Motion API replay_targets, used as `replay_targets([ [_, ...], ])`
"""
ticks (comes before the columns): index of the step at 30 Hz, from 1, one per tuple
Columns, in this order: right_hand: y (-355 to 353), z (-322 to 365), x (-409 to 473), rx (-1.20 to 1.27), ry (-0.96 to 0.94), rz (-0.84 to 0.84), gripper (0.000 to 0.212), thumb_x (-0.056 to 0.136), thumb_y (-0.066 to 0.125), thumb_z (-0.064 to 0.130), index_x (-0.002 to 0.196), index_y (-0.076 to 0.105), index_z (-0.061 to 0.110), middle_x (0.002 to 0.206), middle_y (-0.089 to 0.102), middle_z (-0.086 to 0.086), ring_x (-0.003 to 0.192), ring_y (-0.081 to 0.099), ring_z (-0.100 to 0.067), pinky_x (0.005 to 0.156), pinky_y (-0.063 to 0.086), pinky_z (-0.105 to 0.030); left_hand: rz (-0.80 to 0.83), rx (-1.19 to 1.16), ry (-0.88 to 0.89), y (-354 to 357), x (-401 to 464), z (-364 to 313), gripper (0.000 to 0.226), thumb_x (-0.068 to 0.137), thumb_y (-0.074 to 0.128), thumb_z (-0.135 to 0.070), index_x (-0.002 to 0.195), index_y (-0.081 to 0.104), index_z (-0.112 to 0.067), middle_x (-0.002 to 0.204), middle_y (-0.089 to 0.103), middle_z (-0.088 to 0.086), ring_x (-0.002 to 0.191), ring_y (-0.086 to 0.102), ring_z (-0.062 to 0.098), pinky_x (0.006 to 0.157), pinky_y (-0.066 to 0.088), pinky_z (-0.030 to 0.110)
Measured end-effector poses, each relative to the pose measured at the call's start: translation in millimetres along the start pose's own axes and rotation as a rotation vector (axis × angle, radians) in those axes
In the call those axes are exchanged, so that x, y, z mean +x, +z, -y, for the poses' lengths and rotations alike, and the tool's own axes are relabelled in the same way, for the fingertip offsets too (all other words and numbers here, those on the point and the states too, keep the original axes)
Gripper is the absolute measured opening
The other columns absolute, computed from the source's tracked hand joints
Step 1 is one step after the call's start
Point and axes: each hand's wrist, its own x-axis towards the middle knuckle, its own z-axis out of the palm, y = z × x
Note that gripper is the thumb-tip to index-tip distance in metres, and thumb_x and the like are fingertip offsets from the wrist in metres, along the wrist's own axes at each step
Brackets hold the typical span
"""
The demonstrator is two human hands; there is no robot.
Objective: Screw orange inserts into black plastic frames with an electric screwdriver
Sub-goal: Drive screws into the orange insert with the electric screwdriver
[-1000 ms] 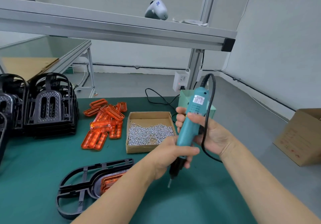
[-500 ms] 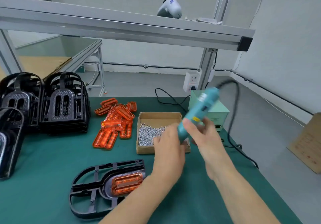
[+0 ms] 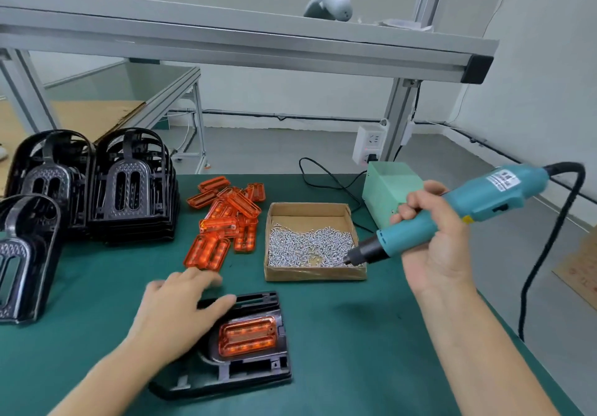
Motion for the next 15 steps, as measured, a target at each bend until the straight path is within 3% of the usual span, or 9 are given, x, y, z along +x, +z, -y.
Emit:
replay_targets([
  [2, 1.6, -2.8, 0.8, 0.017, -0.008, -0.005, 0.021, 0.072, 0.06, 0.006, 0.085, 0.052, 0.021, 0.063, 0.043, 0.003, 0.051, 0.044, -0.01, 0.053, 0.043, -0.02, -0.012, -0.122, 0.021, 7.8, -6.6, -3.9, 0.021, 0.09, 0.048, -0.052, 0.097, 0.063, -0.039, 0.096, 0.055, -0.018, 0.103, 0.049, 0.007, 0.085, 0.041, 0.028],
  [4, 3.8, -7.5, -0.9, 0.015, -0.02, 0.008, 0.018, 0.081, 0.058, 0.005, 0.084, 0.051, 0.021, 0.062, 0.042, 0.004, 0.051, 0.043, -0.01, 0.053, 0.043, -0.021, -0.05, -0.129, 0.072, 15.0, -4.9, -15.0, 0.018, 0.094, 0.048, -0.043, 0.094, 0.064, -0.036, 0.089, 0.055, -0.014, 0.097, 0.05, 0.01, 0.082, 0.041, 0.029],
  [11, 2.9, -15.1, -6.0, -0.003, -0.031, 0.01, 0.022, 0.09, 0.052, 0.001, 0.081, 0.05, 0.021, 0.061, 0.041, 0.004, 0.05, 0.042, -0.009, 0.053, 0.042, -0.021, -0.059, -0.156, 0.181, 32.9, 12.3, -50.7, 0.023, 0.098, 0.044, -0.034, 0.099, 0.066, -0.03, 0.092, 0.056, -0.011, 0.096, 0.048, 0.013, 0.085, 0.039, 0.028],
  [15, 0.8, -14.1, -6.4, -0.011, -0.033, 0.021, 0.019, 0.083, 0.057, 0.003, 0.082, 0.051, 0.021, 0.062, 0.042, 0.004, 0.05, 0.043, -0.01, 0.053, 0.043, -0.02, -0.165, -0.287, 0.196, 22.9, 13.9, -53.4, 0.013, 0.092, 0.057, -0.028, 0.089, 0.07, -0.024, 0.085, 0.058, -0.011, 0.089, 0.048, 0.012, 0.079, 0.039, 0.028],
])
